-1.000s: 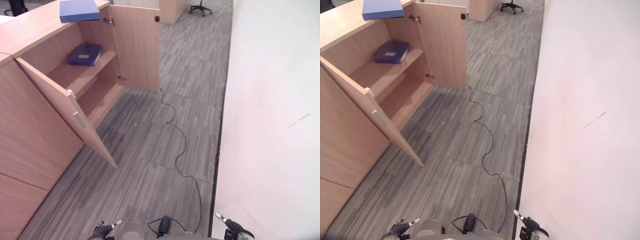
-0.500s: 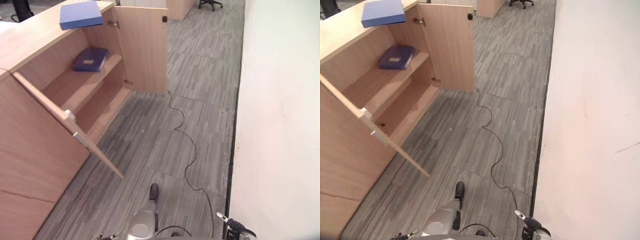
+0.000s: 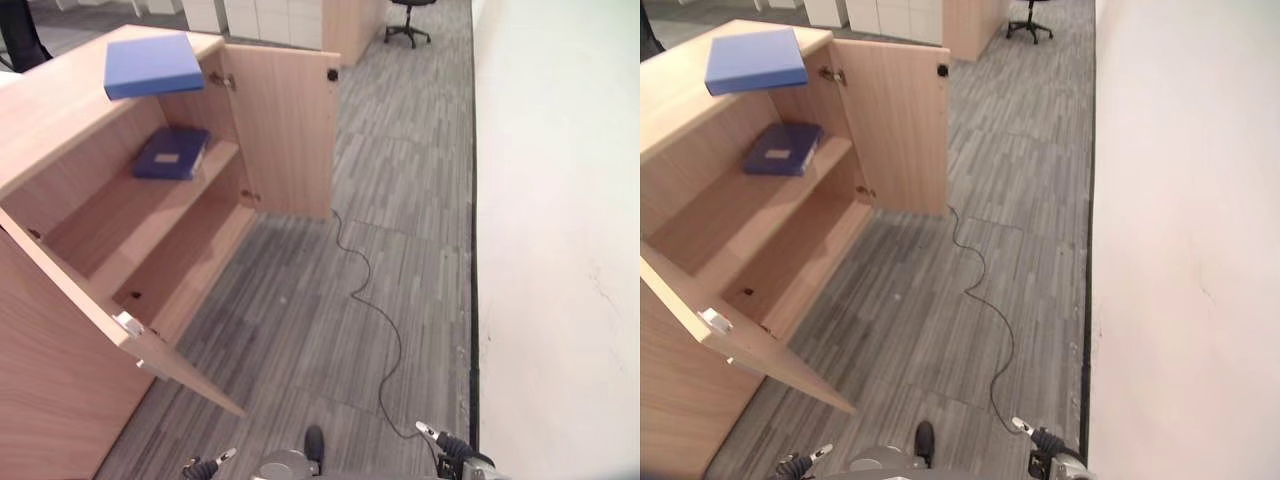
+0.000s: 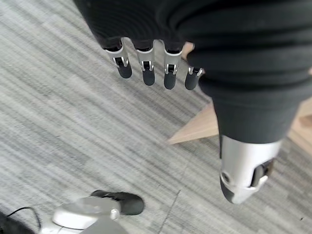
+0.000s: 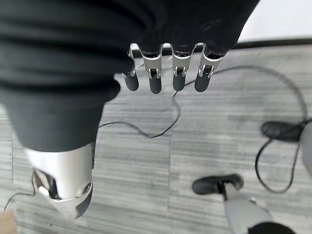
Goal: Put the empty folder in the office cabinet
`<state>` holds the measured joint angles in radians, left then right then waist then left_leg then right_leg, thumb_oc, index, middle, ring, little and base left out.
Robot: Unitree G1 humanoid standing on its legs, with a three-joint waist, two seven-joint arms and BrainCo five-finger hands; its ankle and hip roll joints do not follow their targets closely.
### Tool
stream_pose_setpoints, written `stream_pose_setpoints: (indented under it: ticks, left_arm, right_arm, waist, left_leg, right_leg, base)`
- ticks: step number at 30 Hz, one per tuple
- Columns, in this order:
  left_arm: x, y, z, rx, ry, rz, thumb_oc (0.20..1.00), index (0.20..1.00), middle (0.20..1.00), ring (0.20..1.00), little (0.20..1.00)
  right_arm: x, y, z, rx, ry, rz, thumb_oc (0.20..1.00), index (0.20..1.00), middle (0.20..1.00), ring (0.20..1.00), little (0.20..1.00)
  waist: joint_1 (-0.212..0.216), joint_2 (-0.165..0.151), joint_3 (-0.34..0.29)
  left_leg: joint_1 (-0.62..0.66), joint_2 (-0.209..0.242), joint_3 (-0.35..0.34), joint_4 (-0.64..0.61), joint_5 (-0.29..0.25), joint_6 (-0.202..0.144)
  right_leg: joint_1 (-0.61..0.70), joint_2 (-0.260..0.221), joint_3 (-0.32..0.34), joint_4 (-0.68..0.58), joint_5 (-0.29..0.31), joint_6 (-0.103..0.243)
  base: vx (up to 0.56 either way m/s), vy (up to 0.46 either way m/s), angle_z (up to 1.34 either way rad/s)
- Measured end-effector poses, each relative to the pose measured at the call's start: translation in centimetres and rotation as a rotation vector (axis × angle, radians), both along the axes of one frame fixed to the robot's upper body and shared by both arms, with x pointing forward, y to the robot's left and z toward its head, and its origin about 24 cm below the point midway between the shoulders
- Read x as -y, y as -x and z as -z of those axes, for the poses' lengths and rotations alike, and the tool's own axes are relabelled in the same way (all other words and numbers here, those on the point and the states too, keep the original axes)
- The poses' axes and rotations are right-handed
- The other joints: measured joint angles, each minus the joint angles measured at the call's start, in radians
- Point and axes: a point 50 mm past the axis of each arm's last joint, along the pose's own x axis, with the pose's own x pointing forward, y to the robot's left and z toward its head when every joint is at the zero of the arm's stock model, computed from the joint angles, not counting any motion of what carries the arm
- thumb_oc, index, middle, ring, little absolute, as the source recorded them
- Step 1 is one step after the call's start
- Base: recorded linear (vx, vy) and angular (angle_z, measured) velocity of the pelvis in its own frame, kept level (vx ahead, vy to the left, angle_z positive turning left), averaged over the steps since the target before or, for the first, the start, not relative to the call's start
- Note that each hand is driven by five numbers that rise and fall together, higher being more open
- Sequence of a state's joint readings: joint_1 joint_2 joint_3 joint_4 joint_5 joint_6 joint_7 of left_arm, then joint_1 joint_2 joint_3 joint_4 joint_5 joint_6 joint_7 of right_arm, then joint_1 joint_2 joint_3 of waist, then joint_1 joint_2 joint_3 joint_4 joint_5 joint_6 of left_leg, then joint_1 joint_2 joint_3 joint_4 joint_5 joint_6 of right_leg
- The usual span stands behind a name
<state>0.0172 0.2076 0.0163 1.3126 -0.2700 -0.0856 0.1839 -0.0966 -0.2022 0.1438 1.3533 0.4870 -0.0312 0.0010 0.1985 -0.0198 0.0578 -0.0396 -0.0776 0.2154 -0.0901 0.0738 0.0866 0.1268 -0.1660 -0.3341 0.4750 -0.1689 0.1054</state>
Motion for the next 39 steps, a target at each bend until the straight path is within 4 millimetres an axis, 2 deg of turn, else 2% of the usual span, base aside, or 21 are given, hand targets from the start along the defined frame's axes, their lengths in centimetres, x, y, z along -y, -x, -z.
stream_pose_setpoints:
  ticks: [1, 3, 4, 6, 8, 10, 11, 12, 13, 15, 18, 19, 20, 22, 24, 30, 33, 35, 36, 37, 39]
  left_arm:
    - [-0.3, 0.0, -0.1, -0.003, -0.009, 0.016, 1.0, 1.0, 1.0, 1.0, 1.0]
    - [-0.6, 0.3, -0.1, -0.013, -0.017, 0.025, 1.0, 1.0, 1.0, 1.0, 1.0]
    - [-0.5, -0.6, -0.2, 0.003, -0.02, 0.052, 1.0, 1.0, 1.0, 1.0, 1.0]
    - [-0.8, -1.3, -0.4, 0.018, -0.027, 0.067, 1.0, 1.0, 1.0, 1.0, 1.0]
    - [-0.9, -1.2, -0.5, 0.027, -0.03, 0.07, 1.0, 1.0, 1.0, 1.0, 1.0]
    - [-1.2, 0.2, -0.3, -0.009, -0.032, 0.06, 1.0, 1.0, 1.0, 1.0, 1.0]
    - [-1.2, 0.3, -0.3, -0.011, -0.03, 0.061, 1.0, 1.0, 1.0, 1.0, 1.0]
    - [-1.1, 1.2, -0.2, -0.035, -0.023, 0.06, 1.0, 1.0, 1.0, 1.0, 1.0]
    - [-1.1, 1.7, -0.1, -0.05, -0.022, 0.062, 1.0, 1.0, 1.0, 1.0, 1.0]
    - [-1.0, 2.3, 0.0, -0.062, -0.019, 0.064, 1.0, 1.0, 1.0, 1.0, 1.0]
    - [-1.3, 2.9, 0.0, -0.096, -0.021, 0.06, 1.0, 1.0, 1.0, 1.0, 1.0]
    - [-1.5, 2.9, 0.0, -0.096, -0.029, 0.07, 1.0, 1.0, 1.0, 1.0, 1.0]
    - [-1.1, 3.1, 0.1, -0.1, -0.019, 0.069, 1.0, 1.0, 1.0, 1.0, 1.0]
    - [-0.6, 3.3, 0.3, -0.102, -0.004, 0.066, 1.0, 1.0, 1.0, 1.0, 1.0]
    - [-0.7, 2.6, 0.1, -0.079, -0.009, 0.064, 1.0, 1.0, 1.0, 1.0, 1.0]
    - [0.5, 0.6, 0.2, -0.007, 0.015, 0.06, 1.0, 1.0, 1.0, 1.0, 1.0]
    - [-0.2, 0.0, -0.1, 0.017, -0.001, 0.03, 1.0, 1.0, 1.0, 1.0, 1.0]
    - [-0.1, 0.9, 0.1, -0.006, 0.009, 0.005, 1.0, 1.0, 1.0, 1.0, 1.0]
    - [-0.1, 1.5, 0.2, -0.02, 0.01, -0.009, 1.0, 1.0, 1.0, 1.0, 1.0]
    - [-0.1, 0.4, 0.0, 0.015, 0.007, -0.007, 1.0, 1.0, 1.0, 1.0, 1.0]
    - [-0.1, 0.6, 0.0, 0.007, 0.006, -0.012, 1.0, 1.0, 1.0, 1.0, 1.0]
  right_arm:
    - [-0.1, 0.2, 0.0, 0.007, -0.004, -0.002, 1.0, 1.0, 1.0, 1.0, 1.0]
    - [-0.4, 0.4, 0.1, 0.003, -0.013, -0.006, 1.0, 1.0, 1.0, 1.0, 1.0]
    - [-0.5, 0.3, 0.1, 0.008, -0.014, -0.006, 1.0, 1.0, 1.0, 1.0, 1.0]
    - [-0.6, -0.6, -0.1, 0.041, -0.019, -0.012, 1.0, 1.0, 1.0, 1.0, 1.0]
    - [-0.7, -0.5, -0.1, 0.041, -0.022, -0.01, 1.0, 1.0, 1.0, 1.0, 1.0]
    - [-0.8, -1.1, -0.2, 0.059, -0.023, -0.014, 1.0, 1.0, 1.0, 1.0, 1.0]
    - [-0.7, -1.0, -0.2, 0.058, -0.023, -0.012, 1.0, 1.0, 1.0, 1.0, 1.0]
    - [-0.6, -0.7, -0.2, 0.049, -0.021, -0.006, 1.0, 1.0, 1.0, 1.0, 1.0]
    - [-0.5, -0.4, -0.1, 0.039, -0.018, -0.001, 1.0, 1.0, 1.0, 1.0, 1.0]
    - [-0.3, 0.2, 0.0, 0.027, -0.018, 0.021, 1.0, 1.0, 1.0, 1.0, 1.0]
    - [-0.3, 0.7, 0.1, 0.017, -0.023, 0.035, 1.0, 1.0, 1.0, 1.0, 1.0]
    - [-0.3, 1.1, 0.2, 0.009, -0.024, 0.04, 1.0, 1.0, 1.0, 1.0, 1.0]
    - [0.1, 2.2, 0.4, -0.024, -0.014, 0.05, 1.0, 1.0, 1.0, 1.0, 1.0]
    - [0.5, 2.2, 0.3, -0.026, -0.004, 0.053, 1.0, 1.0, 1.0, 1.0, 1.0]
    - [0.5, 1.7, 0.2, -0.015, -0.003, 0.05, 1.0, 1.0, 1.0, 1.0, 1.0]
    - [2.3, 1.3, -0.3, 0.004, 0.039, 0.076, 1.0, 1.0, 1.0, 1.0, 1.0]
    - [1.6, 1.2, -0.1, 0.001, 0.022, 0.075, 1.0, 1.0, 1.0, 1.0, 1.0]
    - [1.5, 1.2, -0.1, 0.001, 0.024, 0.067, 1.0, 1.0, 1.0, 1.0, 1.0]
    - [1.4, 1.2, -0.1, 0.001, 0.022, 0.059, 1.0, 1.0, 1.0, 1.0, 1.0]
    - [1.3, 1.4, 0.0, -0.009, 0.02, 0.06, 1.0, 1.0, 1.0, 1.0, 1.0]
    - [0.9, 1.0, 0.0, -0.005, 0.014, 0.057, 1.0, 1.0, 1.0, 1.0, 1.0]
  waist:
    - [0.006, -0.007, 0.002]
    - [0.004, -0.013, -0.009]
    - [-0.014, 0.002, -0.004]
    - [-0.05, 0.014, 0.021]
    - [-0.051, 0.009, 0.027]
    - [-0.058, 0.001, 0.034]
    - [-0.056, -0.005, 0.035]
    - [-0.061, -0.007, 0.036]
    - [-0.081, -0.012, 0.036]
    - [-0.083, -0.019, 0.036]
    - [-0.11, -0.004, 0.048]
    - [-0.107, -0.024, 0.046]
    - [-0.106, -0.021, 0.046]
    - [-0.105, -0.007, 0.044]
    - [-0.103, -0.016, 0.049]
    - [-0.105, -0.033, 0.058]
    - [-0.064, -0.086, 0.095]
    - [-0.048, -0.085, 0.094]
    - [-0.049, -0.081, 0.102]
    - [-0.042, -0.098, 0.11]
    - [-0.023, -0.108, 0.132]
  left_leg:
    - [0.016, -0.017, -0.002, 0.007, -0.013, 0.02]
    - [0.025, -0.043, -0.015, 0.034, -0.033, 0.039]
    - [0.025, -0.037, -0.053, 0.037, -0.029, 0.047]
    - [0.026, -0.023, -0.099, 0.04, -0.007, 0.034]
    - [0.046, -0.025, -0.122, 0.031, -0.023, 0.018]
    - [0.064, -0.033, -0.143, 0.022, -0.044, 0.02]
    - [0.072, -0.034, -0.145, 0.019, -0.05, 0.021]
    - [0.085, -0.033, -0.172, 0.01, -0.053, 0.021]
    - [0.091, -0.033, -0.195, 0.008, -0.053, 0.021]
    - [0.103, -0.028, -0.212, 0.001, -0.051, 0.009]
    - [0.103, 0.024, -0.278, 0.003, -0.047, -0.021]
    - [0.113, 0.022, -0.28, 0.002, -0.05, -0.032]
    - [0.146, 0.036, -0.286, 0.004, -0.073, -0.062]
    - [0.158, 0.067, -0.288, 0.026, -0.097, -0.098]
    - [0.142, 0.079, -0.291, 0.06, -0.109, -0.117]
    - [0.08, 0.101, -0.292, 0.155, -0.09, -0.163]
    - [-0.082, 0.09, -0.268, 0.513, -0.095, -0.201]
    - [-0.151, 0.105, -0.28, 0.67, -0.084, -0.199]
    - [-0.2, 0.111, -0.284, 0.741, -0.049, -0.199]
    - [-0.231, 0.114, -0.269, 0.78, -0.035, -0.19]
    - [-0.252, 0.122, -0.263, 0.704, -0.034, -0.193]
  right_leg:
    - [-0.044, -0.064, -0.027, 0.108, -0.032, -0.009]
    - [-0.104, -0.18, -0.055, 0.101, -0.061, 0.004]
    - [-0.134, -0.175, -0.043, 0.024, -0.058, 0.015]
    - [-0.169, -0.122, -0.001, -0.117, -0.04, 0.041]
    - [-0.225, -0.104, 0.025, -0.184, -0.013, 0.059]
    - [-0.259, -0.064, 0.064, -0.281, 0.065, 0.072]
    - [-0.271, -0.051, 0.076, -0.293, 0.078, 0.062]
    - [-0.28, -0.011, 0.118, -0.33, 0.118, 0.058]
    - [-0.273, 0.005, 0.136, -0.35, 0.145, 0.049]
    - [-0.269, 0.021, 0.139, -0.359, 0.189, 0.022]
    - [-0.256, 0.09, 0.153, -0.446, 0.216, 0.008]
    - [-0.245, 0.089, 0.15, -0.484, 0.232, 0.01]
    - [-0.179, 0.103, 0.129, -0.538, 0.292, -0.056]
    - [-0.141, 0.136, 0.112, -0.57, 0.283, -0.078]
    - [-0.14, 0.149, 0.103, -0.57, 0.275, -0.097]
    - [-0.135, 0.172, 0.062, -0.57, 0.232, -0.145]
    - [-0.117, 0.167, 0.063, -0.57, 0.206, -0.172]
    - [-0.092, 0.185, 0.052, -0.57, 0.202, -0.195]
    - [-0.09, 0.194, 0.046, -0.567, 0.188, -0.216]
    - [-0.101, 0.193, 0.045, -0.566, 0.187, -0.217]
    - [-0.103, 0.193, 0.05, -0.567, 0.185, -0.219]
  base:
    - [0.17, 0.069, 0.1]
    - [0.15, -0.042, 0.25]
    - [0.08, -0.068, 0.61]
    - [0.06, -0.057, 0.98]
    - [0.18, -0.077, 0.52]
    - [0.19, -0.104, 0.22]
    - [0.2, -0.118, 0.28]
    - [0.22, -0.126, 0.48]
    - [0.22, -0.138, 0.63]
    - [0.24, -0.168, 0.37]
    - [0.22, -0.199, 0.5]
    - [0.21, -0.274, 0.47]
    - [0.28, -0.377, 0.24]
    - [0.16, -0.269, 0.13]
    - [0.1, -0.193, 0.1]
    - [0.11, -0.234, 0.22]
    - [0.04, -0.149, -0.08]
    - [0.07, -0.132, -0.21]
    - [0.11, -0.137, 0.21]
    - [0.11, -0.063, 0.2]
    - [0.12, -0.023, 0.05]
